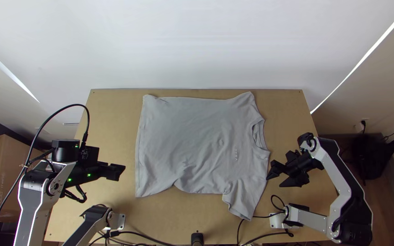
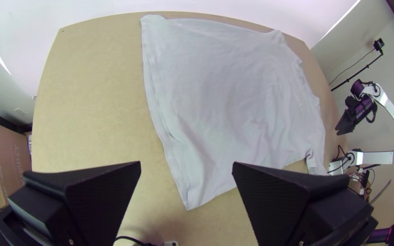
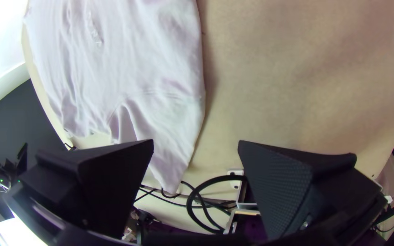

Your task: Fold the t-shirt

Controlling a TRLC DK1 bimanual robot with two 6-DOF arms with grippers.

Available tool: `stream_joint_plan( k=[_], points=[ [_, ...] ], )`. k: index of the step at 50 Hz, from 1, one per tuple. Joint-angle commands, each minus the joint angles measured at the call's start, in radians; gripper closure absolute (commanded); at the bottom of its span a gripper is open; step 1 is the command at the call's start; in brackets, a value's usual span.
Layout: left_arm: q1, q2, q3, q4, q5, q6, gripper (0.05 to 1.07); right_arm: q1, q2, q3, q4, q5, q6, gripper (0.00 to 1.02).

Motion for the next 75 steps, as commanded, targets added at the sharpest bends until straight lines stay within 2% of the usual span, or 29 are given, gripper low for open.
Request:
stream_joint_plan(
  k=[1, 23, 28, 34, 41, 49, 61, 75],
  points=[
    [0.005, -0.004, -0.021, -0.016, 0.002, 0.024, 0.11, 0.014, 0.051, -0.027, 0.045, -0.004, 0.005, 0.33],
    [0.022, -0.015, -0.03, -0.016, -0.006, 0.033, 0.11, 0.118, 0.212, -0.048, 0.179, 0.004, 0.076, 0.35],
    [0.025, -0.017, -0.035, -0.021, -0.009, 0.037, 0.11, 0.131, 0.21, -0.054, 0.226, 0.013, 0.076, 0.66],
    [0.035, -0.018, -0.041, -0.034, -0.019, 0.06, 0.11, 0.146, 0.212, -0.07, 0.248, 0.025, 0.076, 0.7],
    [0.042, -0.02, -0.05, -0.048, -0.03, 0.095, 0.11, 0.15, 0.199, -0.084, 0.28, 0.07, 0.054, 1.0],
    [0.043, 0.0, -0.102, -0.071, -0.05, 0.181, 0.11, 0.157, 0.193, -0.084, 0.275, 0.094, 0.043, 1.0],
    [0.009, 0.075, -0.176, -0.068, -0.061, 0.316, 0.11, 0.155, 0.17, -0.071, 0.266, 0.093, 0.042, 1.0],
    [-0.167, 0.215, -0.245, -0.062, -0.065, 0.339, 0.11, 0.118, 0.163, -0.039, 0.266, 0.105, 0.043, 1.0]
  ],
)
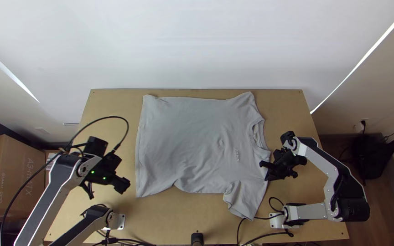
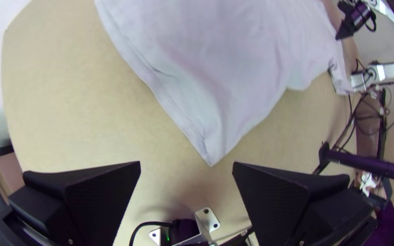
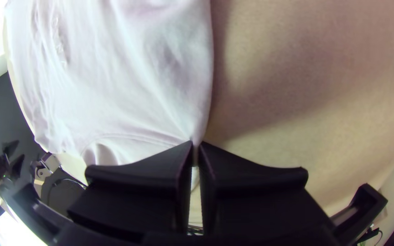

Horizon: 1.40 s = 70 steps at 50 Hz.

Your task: Fold the t-shirt

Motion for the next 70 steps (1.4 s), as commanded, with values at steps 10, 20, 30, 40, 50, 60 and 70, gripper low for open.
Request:
stream_joint_plan(
  k=[10, 20, 30, 40, 50, 60, 70],
  points=[
    [-0.205, 0.14, -0.101, 0.021, -0.052, -0.002, 0.11, -0.018, -0.024, 0.029, -0.013, 0.027, -0.003, 1.0],
    [-0.229, 0.254, -0.13, 0.109, -0.086, -0.004, 0.11, -0.025, -0.034, 0.05, -0.032, 0.027, 0.002, 1.0],
    [-0.274, 0.349, -0.132, 0.192, -0.086, -0.007, 0.11, -0.054, -0.036, 0.073, -0.046, 0.027, 0.002, 1.0],
    [-0.355, 0.398, -0.144, 0.215, -0.086, -0.021, 0.11, -0.053, -0.036, 0.075, -0.046, 0.027, 0.01, 1.0],
    [-0.407, 0.433, -0.169, 0.23, -0.086, -0.034, 0.11, -0.056, -0.036, 0.065, -0.046, 0.028, 0.013, 1.0],
    [-0.444, 0.464, -0.163, 0.245, -0.084, -0.057, 0.22, -0.068, -0.041, 0.067, -0.046, 0.028, 0.013, 1.0],
    [-0.456, 0.476, -0.17, 0.317, -0.077, -0.074, 0.63, -0.067, -0.064, 0.062, -0.045, 0.028, 0.008, 1.0]
  ],
)
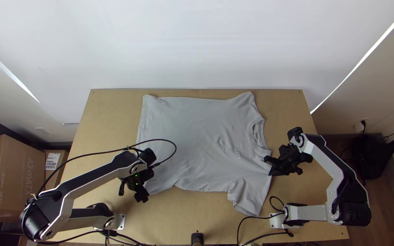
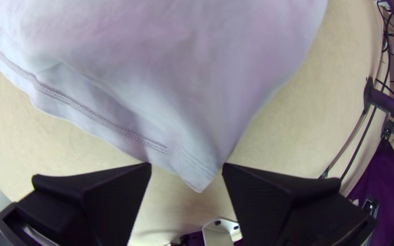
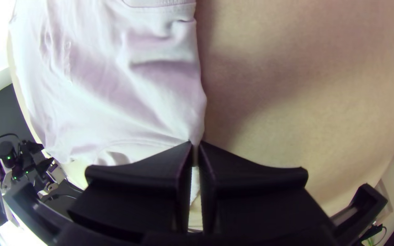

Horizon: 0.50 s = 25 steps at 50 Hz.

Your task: Fold the t-shirt

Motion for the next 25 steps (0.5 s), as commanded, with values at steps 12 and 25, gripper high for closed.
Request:
stream_joint_plan(
  k=[12, 25],
  points=[
    [0.005, -0.004, -0.026, 0.144, 0.056, -0.048, 1.03, -0.015, -0.048, -0.006, -0.01, 0.022, -0.014, 1.0],
    [0.218, -0.116, 0.056, 0.15, 0.062, -0.043, 1.04, -0.052, -0.125, 0.002, 0.033, 0.004, -0.079, 1.0]
  ],
)
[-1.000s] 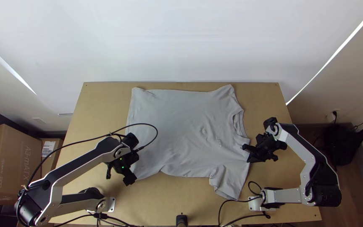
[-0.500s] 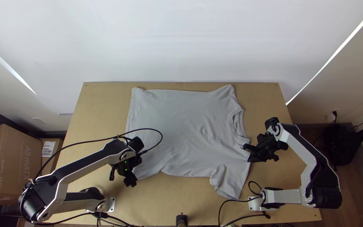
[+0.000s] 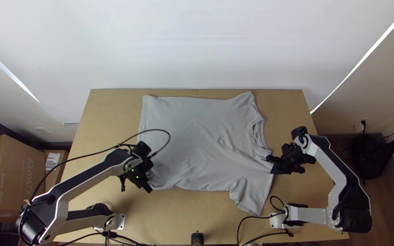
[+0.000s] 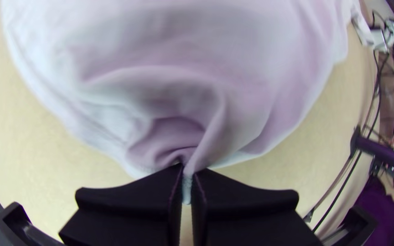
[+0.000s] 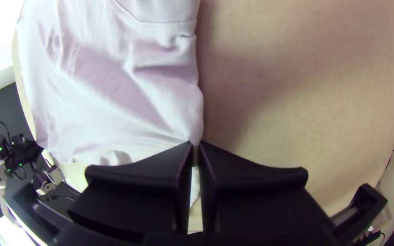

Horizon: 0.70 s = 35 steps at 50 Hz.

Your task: Fold the t-shirt

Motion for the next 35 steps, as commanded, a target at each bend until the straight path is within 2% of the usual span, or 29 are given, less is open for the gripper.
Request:
stream_joint_plan(
  k=[1, 4, 11, 18, 21, 26, 35],
  points=[
    [0.1, -0.062, 0.061, 0.007, 0.005, -0.007, 1.04, -0.026, -0.081, 0.002, 0.03, 0.001, -0.038, 1.0],
    [0.174, -0.089, 0.097, 0.015, 0.022, -0.004, 1.04, -0.037, -0.11, 0.009, 0.053, 0.001, -0.067, 1.0],
    [0.295, -0.108, 0.163, 0.07, 0.03, -0.01, 1.04, -0.063, -0.139, 0.044, 0.094, 0.0, -0.067, 1.0],
    [0.415, -0.075, 0.272, 0.171, 0.036, -0.122, 1.04, -0.061, -0.145, 0.124, 0.111, -0.029, -0.069, 1.0],
    [0.439, -0.082, 0.314, 0.217, 0.037, -0.15, 1.05, -0.04, -0.137, 0.179, 0.114, -0.043, -0.101, 1.0],
    [0.453, -0.112, 0.381, 0.279, 0.036, -0.193, 1.04, -0.002, -0.148, 0.28, 0.13, -0.045, -0.101, 1.0],
    [0.438, -0.079, 0.608, 0.249, 0.021, -0.28, 1.05, 0.038, -0.157, 0.476, 0.26, -0.045, -0.055, 1.0]
  ],
)
